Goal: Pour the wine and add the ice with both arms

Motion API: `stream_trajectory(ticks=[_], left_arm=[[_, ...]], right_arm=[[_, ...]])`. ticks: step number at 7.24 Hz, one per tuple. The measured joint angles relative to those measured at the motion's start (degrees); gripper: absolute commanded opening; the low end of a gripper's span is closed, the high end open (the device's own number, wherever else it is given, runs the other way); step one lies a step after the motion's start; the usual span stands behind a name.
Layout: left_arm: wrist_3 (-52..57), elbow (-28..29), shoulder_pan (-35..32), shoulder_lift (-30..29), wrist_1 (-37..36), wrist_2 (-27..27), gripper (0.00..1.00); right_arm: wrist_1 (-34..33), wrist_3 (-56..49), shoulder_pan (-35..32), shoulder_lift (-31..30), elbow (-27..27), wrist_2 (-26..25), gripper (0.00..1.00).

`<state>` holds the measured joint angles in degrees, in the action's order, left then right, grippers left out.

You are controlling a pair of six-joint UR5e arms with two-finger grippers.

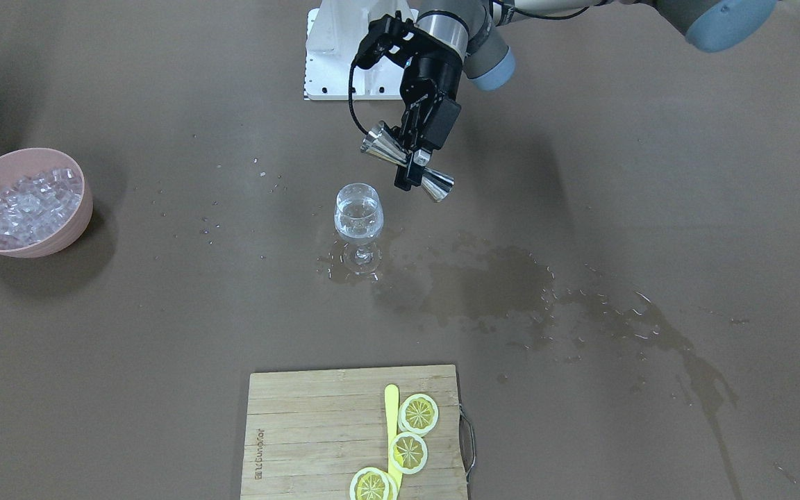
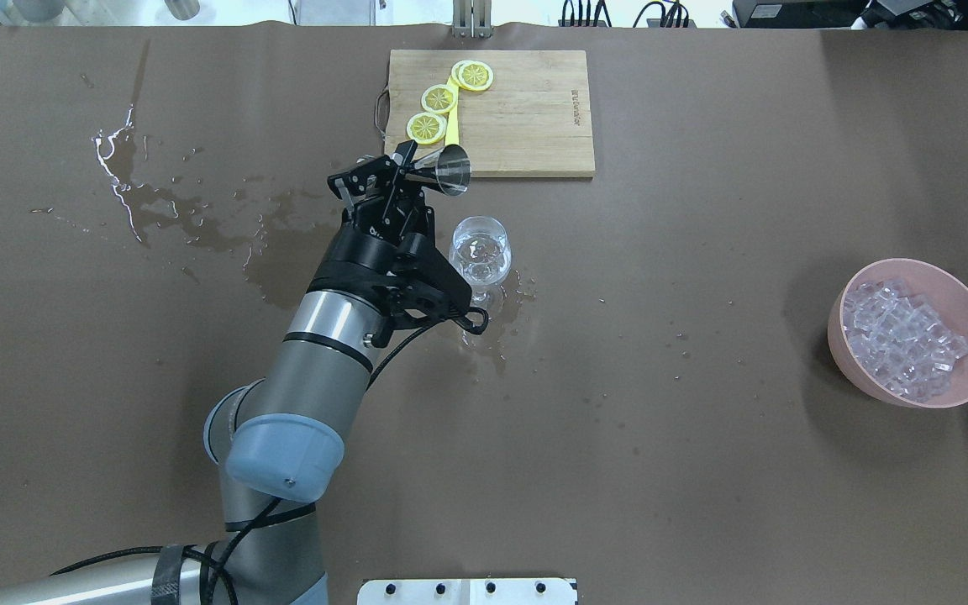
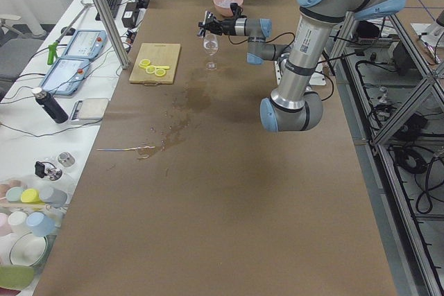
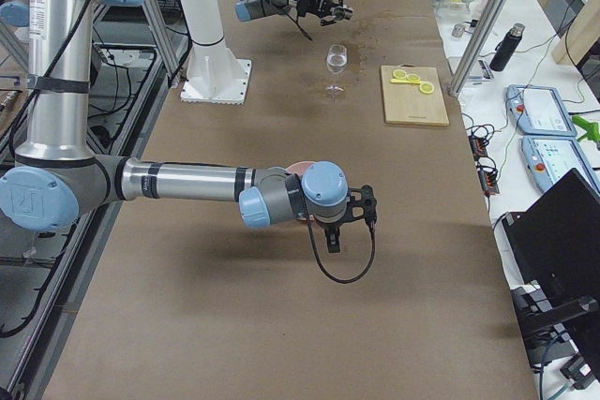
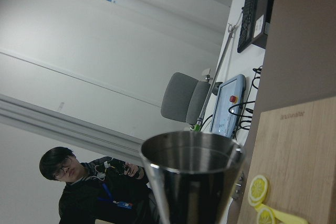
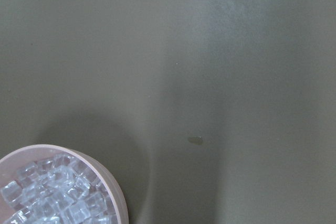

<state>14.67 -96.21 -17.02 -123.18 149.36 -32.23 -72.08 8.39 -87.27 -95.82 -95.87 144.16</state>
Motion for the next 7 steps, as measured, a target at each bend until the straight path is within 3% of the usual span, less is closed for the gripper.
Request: stream_trajectory(ticks=[4, 7], left_arm=[[-39.88, 0.96, -6.35, 8.33, 0.52, -3.47, 0.0], [-63.95, 2.37, -15.43, 15.55, 0.33, -15.57, 0.0]], right_arm=[[-0.08, 0.4, 4.14, 3.5, -0.32, -5.52, 1.0], [-0.1, 11.77, 13.13, 4.27, -7.58, -8.62, 1.0]])
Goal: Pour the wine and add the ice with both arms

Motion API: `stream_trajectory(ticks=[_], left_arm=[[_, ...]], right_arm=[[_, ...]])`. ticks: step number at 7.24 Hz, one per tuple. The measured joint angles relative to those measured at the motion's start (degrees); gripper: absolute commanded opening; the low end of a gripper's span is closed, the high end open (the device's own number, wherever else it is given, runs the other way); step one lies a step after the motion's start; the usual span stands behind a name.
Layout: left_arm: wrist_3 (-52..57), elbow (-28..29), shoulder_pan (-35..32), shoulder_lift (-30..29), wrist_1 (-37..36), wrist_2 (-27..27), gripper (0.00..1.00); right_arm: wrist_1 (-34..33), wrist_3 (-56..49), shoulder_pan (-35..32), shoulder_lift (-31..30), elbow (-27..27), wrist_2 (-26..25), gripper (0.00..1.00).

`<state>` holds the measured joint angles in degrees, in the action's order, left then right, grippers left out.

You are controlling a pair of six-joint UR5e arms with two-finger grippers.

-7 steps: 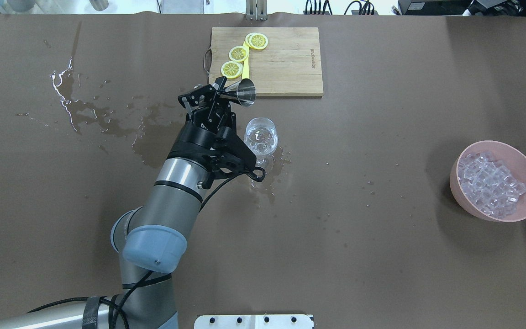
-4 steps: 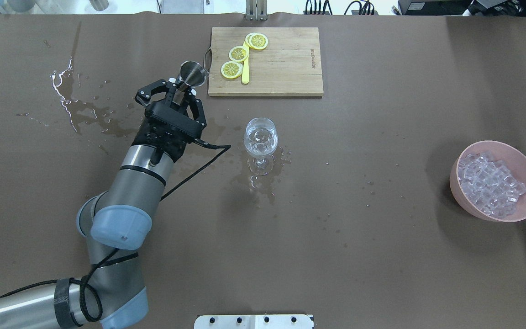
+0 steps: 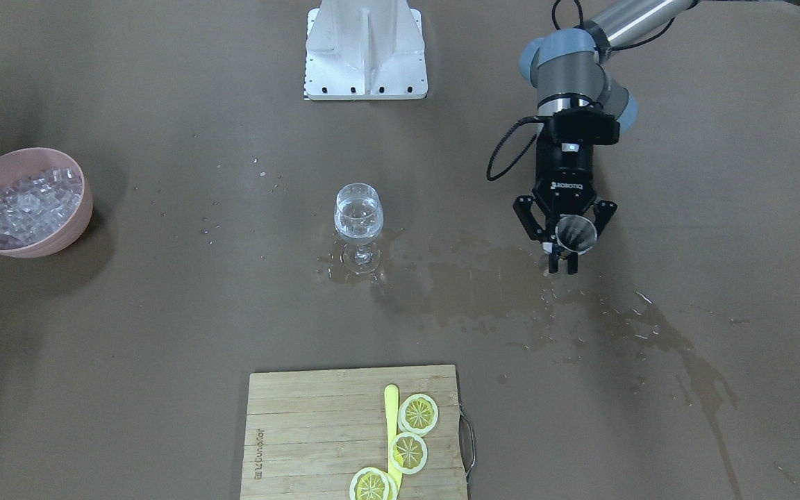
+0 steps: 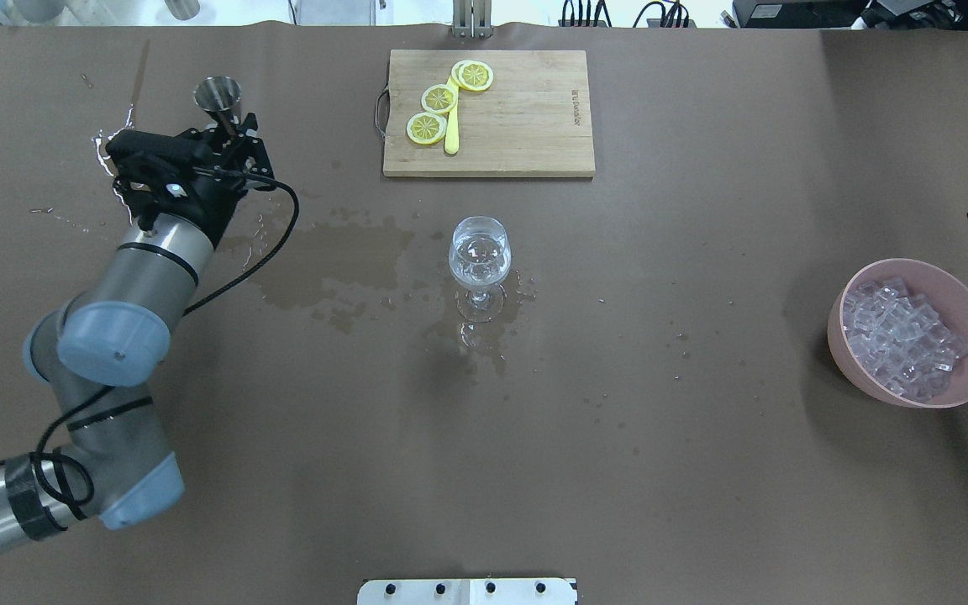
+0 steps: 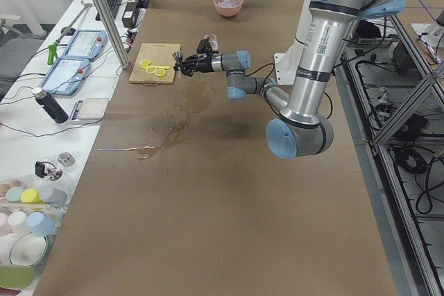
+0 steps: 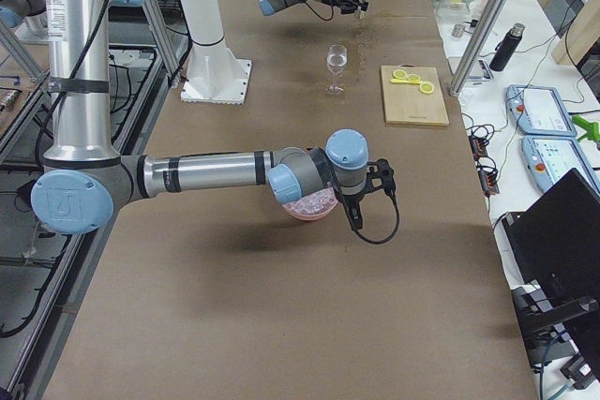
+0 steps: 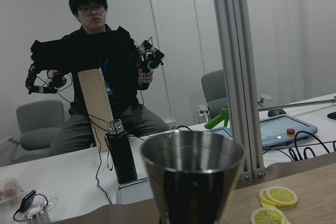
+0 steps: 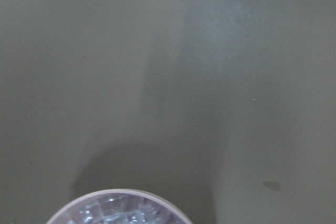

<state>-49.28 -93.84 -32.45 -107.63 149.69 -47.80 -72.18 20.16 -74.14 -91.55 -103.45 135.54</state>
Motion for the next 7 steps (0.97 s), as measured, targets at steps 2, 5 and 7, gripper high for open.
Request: stream_trajectory(ticks=[2, 5, 7], left_arm=[[-6.71, 7.74, -7.53, 0.99, 0.46, -10.89, 0.0], [-7.82, 19.34, -13.74, 1.09, 6.18, -18.86, 0.0], [-7.71, 26.13, -17.56, 2.04, 14.82, -25.6, 0.0]], right_arm=[[-0.15, 6.15, 5.1, -0.56, -4.86, -1.54, 1.0], [-0.24, 7.31, 7.19, -0.89, -6.75, -2.12, 1.0], [-0.25, 7.35, 7.52, -0.91, -6.96, -2.78, 1.0]])
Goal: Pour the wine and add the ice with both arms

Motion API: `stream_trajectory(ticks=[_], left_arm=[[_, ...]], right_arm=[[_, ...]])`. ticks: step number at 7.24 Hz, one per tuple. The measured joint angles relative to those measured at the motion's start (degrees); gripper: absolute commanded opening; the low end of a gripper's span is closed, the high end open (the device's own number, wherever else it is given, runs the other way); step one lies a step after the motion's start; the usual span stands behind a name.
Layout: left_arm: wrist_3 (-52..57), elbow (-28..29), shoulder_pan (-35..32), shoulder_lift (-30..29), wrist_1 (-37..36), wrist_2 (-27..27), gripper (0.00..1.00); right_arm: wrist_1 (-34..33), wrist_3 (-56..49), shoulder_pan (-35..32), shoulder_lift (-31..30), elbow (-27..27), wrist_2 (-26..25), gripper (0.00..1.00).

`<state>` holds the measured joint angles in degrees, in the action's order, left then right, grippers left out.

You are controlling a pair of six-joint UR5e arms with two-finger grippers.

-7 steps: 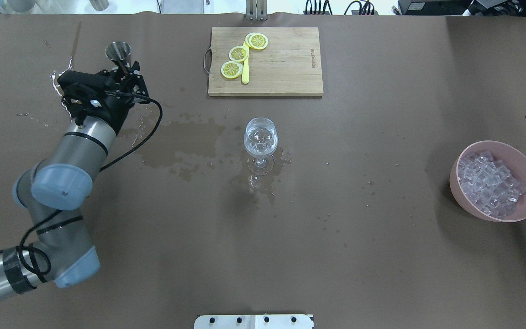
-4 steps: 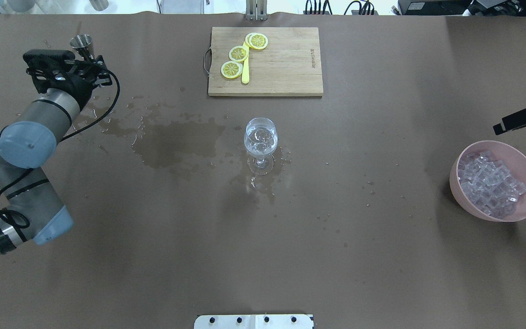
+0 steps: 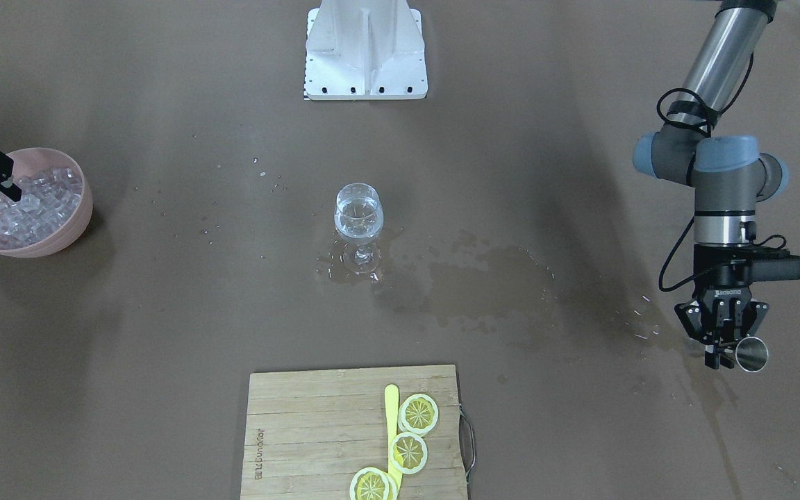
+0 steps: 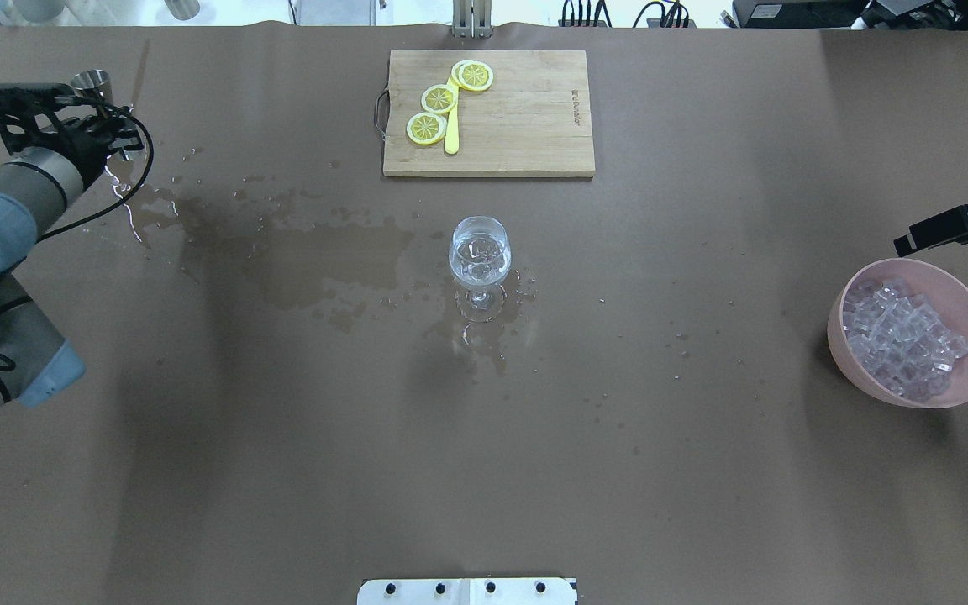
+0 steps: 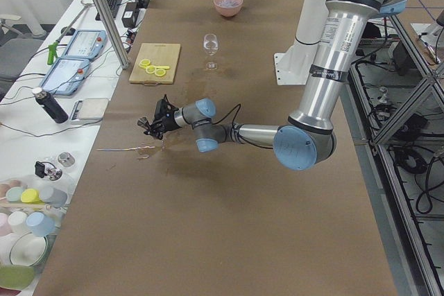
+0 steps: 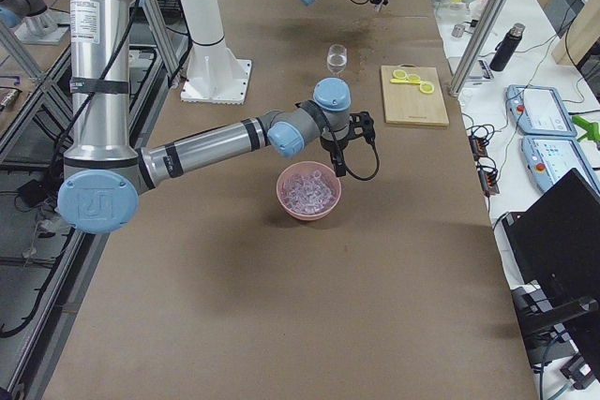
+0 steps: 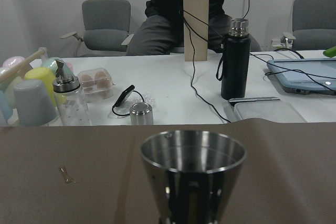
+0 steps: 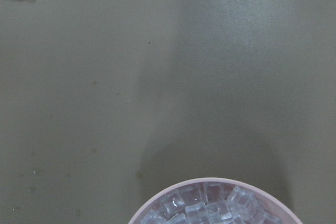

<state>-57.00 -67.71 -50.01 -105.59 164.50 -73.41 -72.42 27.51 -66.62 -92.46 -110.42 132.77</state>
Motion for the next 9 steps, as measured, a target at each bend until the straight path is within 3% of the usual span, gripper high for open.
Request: stream_trajectory(ticks=[4, 7, 9], left_arm=[[-0.18, 4.21, -0.2, 1.4, 4.76, 1.62, 0.01], [-0.55, 5.0, -0.08, 1.35, 4.81, 2.11, 0.36], [-0.65, 5.63, 0.1, 1.41, 4.85, 2.16, 0.47]], right_arm=[[0.08, 0.0, 0.17, 0.08, -0.06, -0.31, 1.0], [0.09, 0.0, 0.36, 0.09, -0.06, -0.4, 1.0], [0.09, 0.0, 0.39, 0.08, -0.06, -0.4, 1.0]])
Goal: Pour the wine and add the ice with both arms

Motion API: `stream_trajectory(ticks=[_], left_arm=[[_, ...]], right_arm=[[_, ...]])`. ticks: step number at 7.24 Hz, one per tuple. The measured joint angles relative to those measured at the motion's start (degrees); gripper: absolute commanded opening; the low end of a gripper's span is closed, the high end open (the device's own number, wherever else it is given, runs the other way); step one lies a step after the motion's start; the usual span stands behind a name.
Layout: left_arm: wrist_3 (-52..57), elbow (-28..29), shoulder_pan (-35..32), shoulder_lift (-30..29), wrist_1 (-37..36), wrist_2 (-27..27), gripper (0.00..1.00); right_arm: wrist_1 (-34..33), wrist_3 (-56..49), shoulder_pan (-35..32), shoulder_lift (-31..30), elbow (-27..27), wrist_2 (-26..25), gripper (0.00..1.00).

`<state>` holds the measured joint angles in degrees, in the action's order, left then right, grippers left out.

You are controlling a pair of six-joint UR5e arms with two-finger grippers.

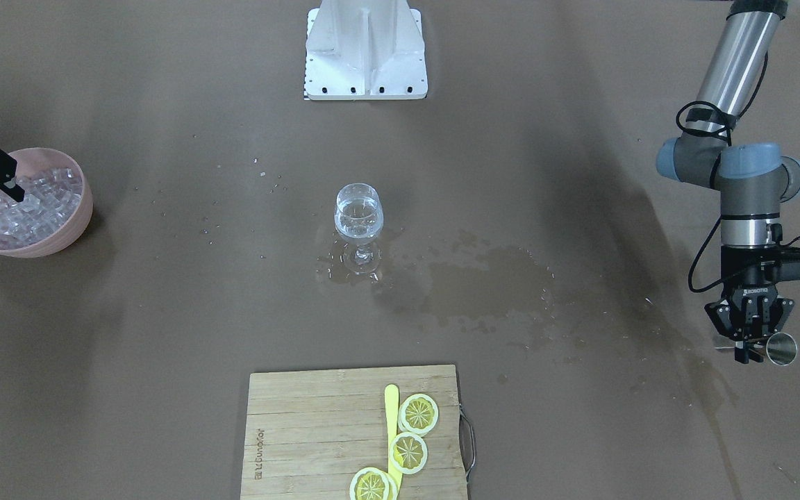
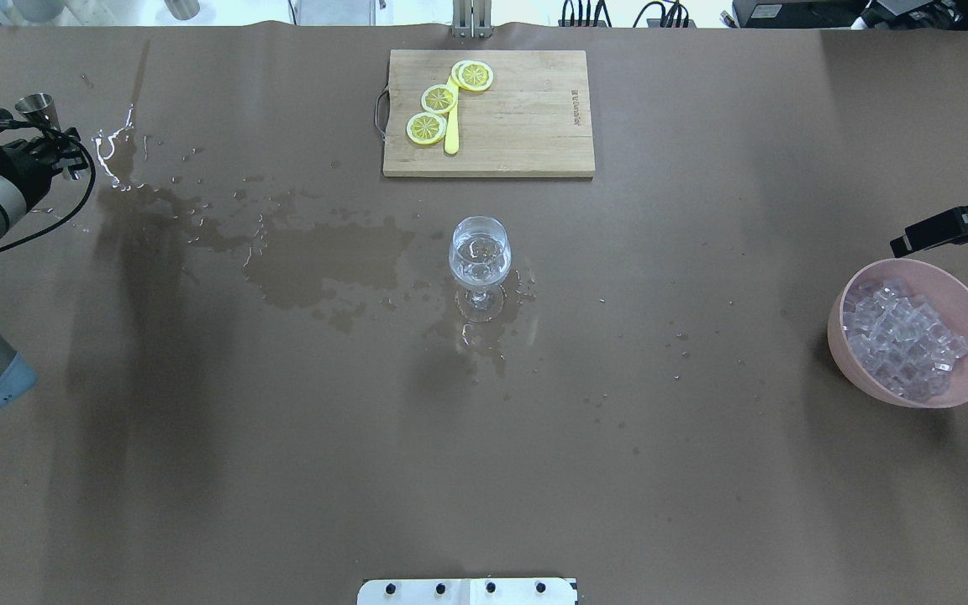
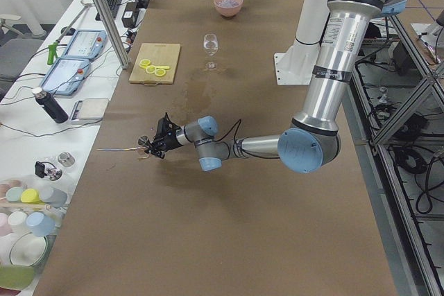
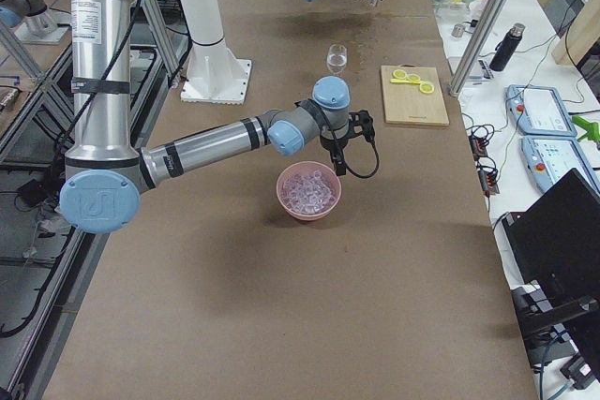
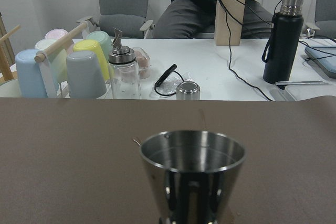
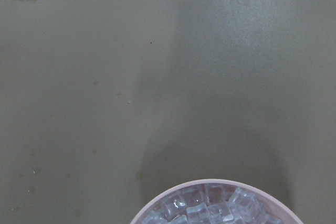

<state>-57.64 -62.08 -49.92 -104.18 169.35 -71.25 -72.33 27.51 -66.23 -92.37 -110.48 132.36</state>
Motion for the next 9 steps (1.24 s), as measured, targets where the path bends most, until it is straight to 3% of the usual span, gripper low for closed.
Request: stream_trajectory(ticks=[2, 3, 4, 7, 9], left_arm=[[-0.01, 0.3, 0.22, 0.03, 0.01, -0.08, 0.53], [-0.01, 0.32, 0.29, 0.06, 0.01, -0.31, 0.81], [0.04, 0.21, 0.32, 0.12, 0.03, -0.6, 0.98], [0.81, -2.51, -0.09, 2.08, 0.68, -6.16, 0.99], [1.57, -7.5, -1.32, 6.69, 0.71, -10.71, 0.99]], right_arm=[[-0.02, 0.0, 0.04, 0.0, -0.13, 0.0, 1.0], [-0.05, 0.0, 0.04, 0.0, -0.27, 0.0, 1.0], [-0.12, 0.0, 0.0, -0.01, -0.47, 0.0, 1.0], [-0.33, 0.0, -0.03, -0.14, -1.09, 0.0, 1.0], [-0.35, 0.0, -0.04, -0.26, -1.14, 0.0, 1.0]])
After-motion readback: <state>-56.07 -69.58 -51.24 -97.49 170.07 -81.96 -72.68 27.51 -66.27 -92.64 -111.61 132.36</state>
